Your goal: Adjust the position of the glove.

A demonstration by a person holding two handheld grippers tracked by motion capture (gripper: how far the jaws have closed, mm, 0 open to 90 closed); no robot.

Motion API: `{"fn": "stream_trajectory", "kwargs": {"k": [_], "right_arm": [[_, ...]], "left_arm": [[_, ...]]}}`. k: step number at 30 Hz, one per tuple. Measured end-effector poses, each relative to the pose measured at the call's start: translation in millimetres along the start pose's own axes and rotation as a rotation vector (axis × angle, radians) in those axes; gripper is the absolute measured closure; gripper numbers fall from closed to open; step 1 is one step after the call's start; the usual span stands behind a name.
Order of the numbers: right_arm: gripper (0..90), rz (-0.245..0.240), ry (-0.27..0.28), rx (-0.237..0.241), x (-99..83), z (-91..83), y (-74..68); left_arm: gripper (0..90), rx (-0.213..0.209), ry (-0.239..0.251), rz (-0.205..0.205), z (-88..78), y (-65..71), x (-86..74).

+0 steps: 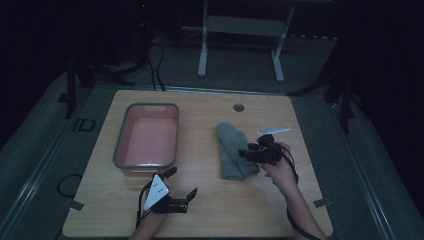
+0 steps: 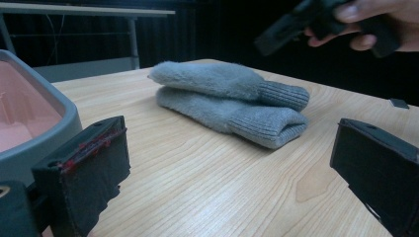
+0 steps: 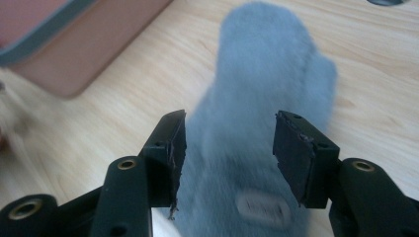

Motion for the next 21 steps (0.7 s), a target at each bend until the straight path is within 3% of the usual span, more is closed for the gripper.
{"fn": "stream_trajectory", "kwargs": {"k": [4,6,7,8,9,15,18,21], "right_arm": [[44.6,-0.112,-0.035,0.019,-21.3,-11.9,-3.4],[44.7,-0.210,-0.077,-0.008,-39.9,-15.8,-2.9],[44.7,-0.210,-0.077,-0.008,-39.9,-15.8,-2.9],[45.8,-0.250,-0.105,-0.024,-50.9,-15.9,-1.1],[45.8,-0.250,-0.105,-0.024,-50.9,-15.9,-1.1],[45.8,-0.367,-0.190,-0.083,-68.7,1.0,7.2],[45.9,-0.394,-0.206,-0.101,-68.9,9.2,8.7],[55.9,-0.411,-0.210,-0.096,-66.3,12.0,8.7]], "left_arm": [[1.9,0.002,0.001,0.000,-0.1,-0.1,0.0],[1.9,0.001,0.001,-0.002,0.0,-0.2,0.0],[1.9,0.002,0.001,-0.003,0.0,-0.3,0.0],[1.9,0.002,0.001,-0.005,0.0,-0.3,0.0],[1.9,0.002,0.001,-0.004,0.0,-0.3,0.0],[1.9,0.001,-0.001,-0.006,0.3,-0.4,0.0],[1.9,0.000,0.000,-0.007,0.1,-0.4,0.0],[1.9,-0.002,0.000,-0.007,-0.1,-0.5,0.1]]}}
Point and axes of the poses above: each handheld gripper's, and its own axes: z roughly forward along the jaws, x roughly out of its top, y roughly to its right, the point moved 6 cm from there along z, roughly forward along the jaws, and after that the axes turned 10 degrees about x, right-handed, at the moved point
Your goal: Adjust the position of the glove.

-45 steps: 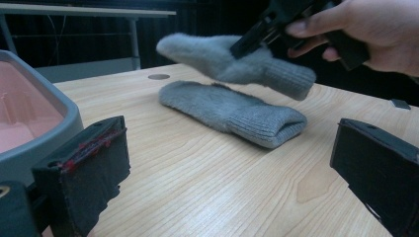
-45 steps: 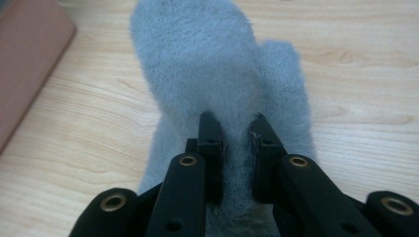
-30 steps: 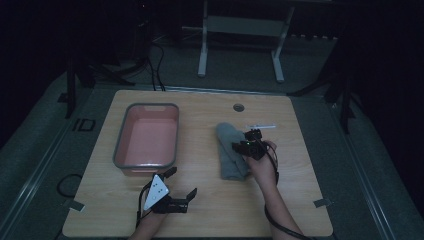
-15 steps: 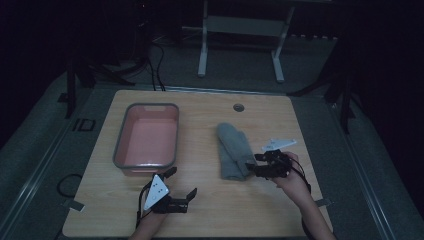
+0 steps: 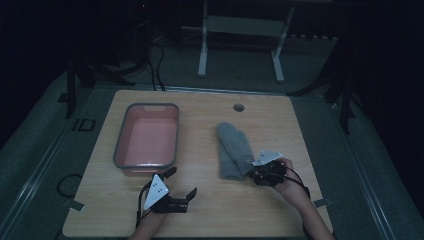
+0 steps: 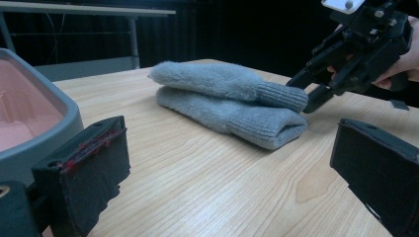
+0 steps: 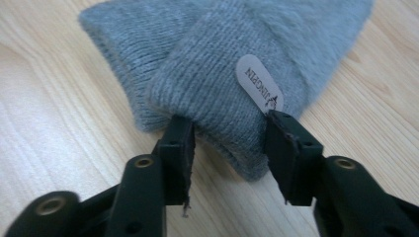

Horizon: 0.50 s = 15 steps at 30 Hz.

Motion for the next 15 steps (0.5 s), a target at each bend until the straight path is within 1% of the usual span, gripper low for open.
{"fn": "stream_trajectory", "kwargs": {"k": [1,2,4,5,6,8,10,13,15], "right_arm": [[61.9,-0.004,-0.002,0.013,0.6,0.4,-0.4],[69.8,-0.004,-0.009,0.029,0.8,0.5,-0.1],[79.9,0.015,-0.016,0.061,2.6,0.2,0.5],[81.9,0.024,-0.016,0.070,4.0,-0.7,1.2],[83.2,0.038,-0.020,0.075,5.7,-1.9,2.5],[84.1,0.040,-0.025,0.074,6.9,-3.2,2.1],[84.3,0.015,-0.045,0.037,11.2,-7.6,0.4],[84.4,0.008,-0.051,-0.002,17.4,-13.4,-1.3],[84.4,0.010,-0.043,-0.025,22.6,-18.6,-2.5]], "left_arm": [[1.9,0.000,0.001,-0.001,0.0,0.0,0.0],[1.9,0.000,0.000,0.000,-0.1,0.0,0.0],[1.9,0.000,0.000,0.002,0.0,0.2,0.0],[1.9,0.000,0.001,0.003,0.0,0.2,0.0],[1.9,0.000,0.001,0.002,0.1,0.2,0.0],[1.9,0.001,0.001,0.001,0.0,0.2,0.0],[1.9,0.000,0.000,0.000,0.2,0.1,0.0],[1.9,0.000,0.000,0.002,0.1,0.1,0.0],[1.9,0.000,0.001,0.003,0.0,0.2,0.0]]}}
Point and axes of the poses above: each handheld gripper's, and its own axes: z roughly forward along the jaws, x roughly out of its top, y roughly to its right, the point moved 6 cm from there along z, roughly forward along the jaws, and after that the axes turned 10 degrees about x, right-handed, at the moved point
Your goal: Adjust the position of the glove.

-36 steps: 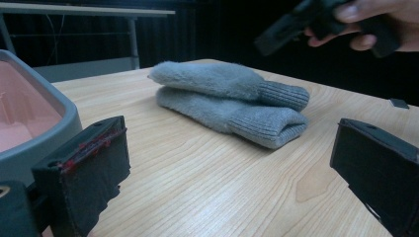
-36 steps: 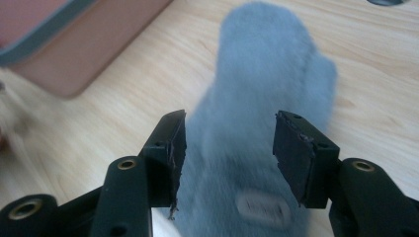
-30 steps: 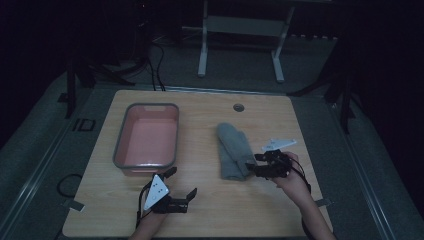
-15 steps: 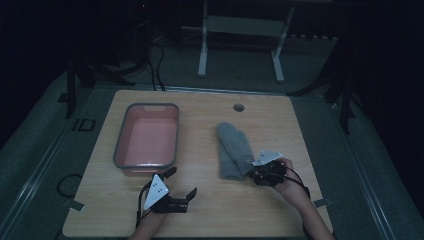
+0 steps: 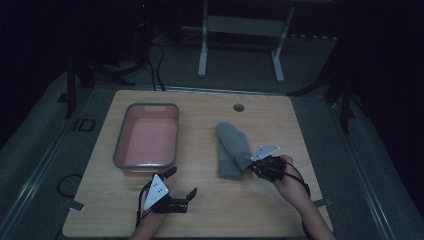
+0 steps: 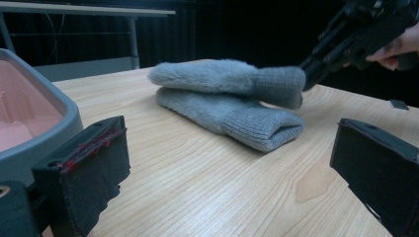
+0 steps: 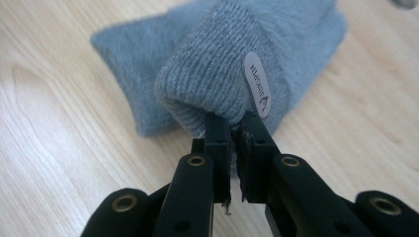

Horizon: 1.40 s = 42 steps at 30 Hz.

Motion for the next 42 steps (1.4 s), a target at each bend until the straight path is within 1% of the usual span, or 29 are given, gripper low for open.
{"fn": "stream_trajectory", "kwargs": {"k": [2,3,4,5,6,9,10,11,12,13,15,16,18,20,22,24,25,26,28,29,30,31,32,34,36,37,39,41,42], "right_arm": [[84.3,0.020,0.015,-0.015,6.5,-6.3,-1.7],[84.3,0.022,0.023,-0.027,10.6,-9.4,-3.5],[84.3,0.022,0.023,-0.027,10.6,-9.4,-3.5],[84.3,0.023,0.027,-0.030,14.9,-12.3,-5.9],[84.3,0.050,0.038,-0.026,22.5,-15.9,-10.5],[84.1,0.066,0.059,-0.022,34.8,-19.3,-19.0],[84.0,0.062,0.056,-0.025,38.3,-19.5,-22.3],[83.9,0.058,0.053,-0.029,41.4,-18.9,-25.7],[83.7,0.061,0.057,-0.023,44.4,-17.3,-29.0],[83.3,0.065,0.048,-0.009,46.2,-14.1,-32.9],[83.0,0.052,0.018,-0.040,48.2,-6.1,-37.9],[83.0,0.051,-0.002,-0.035,48.1,3.4,-42.0],[82.9,0.052,-0.007,-0.040,47.6,7.5,-43.4],[82.7,0.048,-0.024,-0.022,45.1,14.7,-46.0],[82.1,0.059,-0.023,0.005,43.6,19.2,-48.2],[80.6,0.074,-0.017,0.022,43.2,21.1,-48.6],[77.6,0.077,-0.012,0.037,43.4,22.1,-49.1],[71.4,0.088,0.000,0.064,44.1,22.5,-50.2],[71.4,0.088,0.000,0.064,44.1,22.5,-50.2],[66.5,0.092,0.004,0.086,44.5,22.4,-51.3],[56.8,0.090,0.033,0.115,46.9,16.0,-55.0],[56.8,0.090,0.033,0.115,46.9,16.0,-55.0],[54.4,0.089,0.042,0.119,47.4,12.3,-55.2],[54.5,0.096,0.081,0.128,48.9,2.6,-52.5],[54.3,0.115,0.112,0.109,49.4,-6.2,-41.9],[54.3,0.144,0.136,0.092,49.6,-11.8,-31.4],[53.3,0.179,0.172,0.073,50.9,-17.0,-17.7],[52.3,0.216,0.193,0.063,52.6,-19.2,-4.1],[52.0,0.238,0.199,0.050,53.4,-19.1,3.6]], "left_arm": [[1.9,0.000,0.000,-0.002,0.1,0.0,0.0],[1.9,-0.001,-0.001,-0.002,0.1,-0.1,0.0],[1.9,-0.001,-0.001,-0.002,0.1,-0.1,0.0],[1.9,-0.001,-0.001,-0.001,0.1,-0.1,0.0],[1.9,0.000,0.000,0.000,0.1,0.0,0.0],[1.9,-0.001,0.000,0.001,0.0,0.0,0.0],[1.9,-0.001,-0.001,0.001,0.1,0.1,0.0],[1.9,-0.001,-0.001,0.002,0.1,0.0,0.0],[1.9,-0.002,-0.001,0.002,0.0,0.1,0.0],[1.9,-0.002,-0.001,0.002,0.0,0.1,0.0],[1.9,-0.003,-0.003,0.001,-0.1,0.2,-0.1],[1.9,-0.002,-0.002,0.002,-0.1,0.2,-0.1],[1.9,-0.004,-0.003,0.003,-0.2,0.4,-0.1],[1.9,-0.004,-0.002,0.002,-0.2,0.3,-0.1],[1.9,-0.004,-0.003,0.000,-0.2,0.3,-0.1],[1.9,-0.005,-0.003,0.001,-0.1,0.3,-0.1],[1.9,-0.005,-0.003,0.001,-0.1,0.4,-0.1],[1.9,-0.005,-0.003,0.003,-0.1,0.4,-0.1],[1.9,-0.005,-0.003,0.003,0.0,0.5,-0.1],[1.9,-0.004,-0.004,0.001,0.1,0.4,-0.1],[1.9,-0.004,-0.004,0.001,0.0,0.3,-0.1],[1.9,-0.004,-0.004,0.001,-0.1,0.2,-0.2],[1.9,-0.003,-0.004,0.000,-0.1,0.2,-0.1],[1.9,-0.003,-0.003,0.000,-0.2,0.2,-0.1],[1.9,-0.003,-0.003,0.001,-0.1,0.2,-0.1],[1.9,-0.003,-0.003,0.000,-0.1,0.2,-0.1],[1.9,-0.003,-0.005,0.000,0.1,0.2,-0.1],[1.9,-0.003,-0.006,0.000,0.2,0.2,-0.1],[1.9,-0.004,-0.006,0.000,0.2,0.1,-0.1]]}}
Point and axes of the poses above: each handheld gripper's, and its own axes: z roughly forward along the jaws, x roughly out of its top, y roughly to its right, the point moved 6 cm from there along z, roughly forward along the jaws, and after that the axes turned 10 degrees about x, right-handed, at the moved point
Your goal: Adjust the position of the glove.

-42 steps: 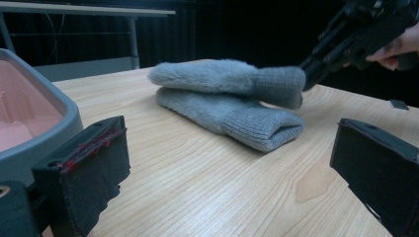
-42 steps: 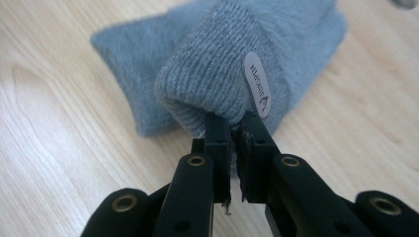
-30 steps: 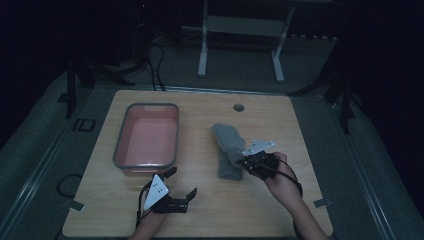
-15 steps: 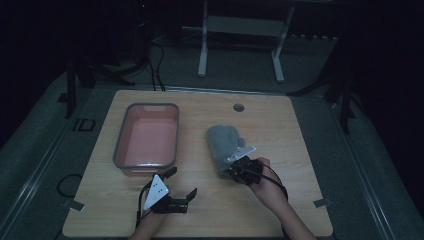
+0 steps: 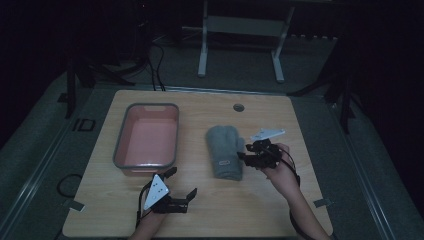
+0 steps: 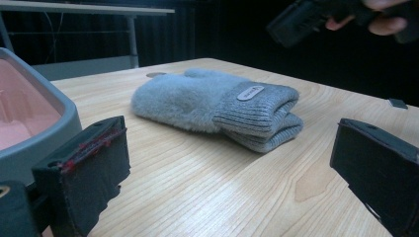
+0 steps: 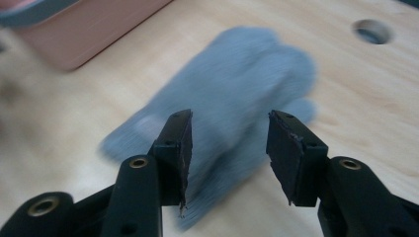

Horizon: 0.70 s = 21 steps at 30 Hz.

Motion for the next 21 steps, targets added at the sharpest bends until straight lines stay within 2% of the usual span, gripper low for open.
{"fn": "stream_trajectory", "kwargs": {"k": [4,9,11,14,17,18,19,21], "right_arm": [[48.2,0.073,0.037,-0.018,9.2,8.8,22.4],[45.1,0.201,0.061,0.023,16.1,34.7,39.9],[40.5,0.247,0.053,0.026,15.7,50.0,44.4],[35.5,0.277,0.035,0.027,12.3,65.7,42.8],[34.1,0.264,-0.021,0.013,5.2,85.5,36.6],[35.7,0.265,-0.031,0.005,3.6,89.0,35.7],[41.7,0.263,-0.044,-0.001,1.9,92.7,34.6],[61.7,0.269,-0.045,0.012,0.9,96.1,30.0]], "left_arm": [[1.9,0.000,0.000,-0.001,0.1,-0.1,0.0],[1.9,-0.001,0.001,-0.001,-0.1,-0.1,0.0],[1.9,-0.002,0.001,-0.003,-0.2,-0.1,0.1],[1.9,-0.003,0.001,-0.004,-0.3,-0.2,0.1],[1.9,-0.004,0.002,-0.004,-0.3,-0.2,0.1],[1.9,-0.004,0.001,-0.003,-0.3,-0.1,0.1],[1.9,-0.004,0.002,-0.002,-0.3,-0.1,0.1],[1.9,-0.004,0.001,-0.002,-0.3,0.0,0.0]]}}
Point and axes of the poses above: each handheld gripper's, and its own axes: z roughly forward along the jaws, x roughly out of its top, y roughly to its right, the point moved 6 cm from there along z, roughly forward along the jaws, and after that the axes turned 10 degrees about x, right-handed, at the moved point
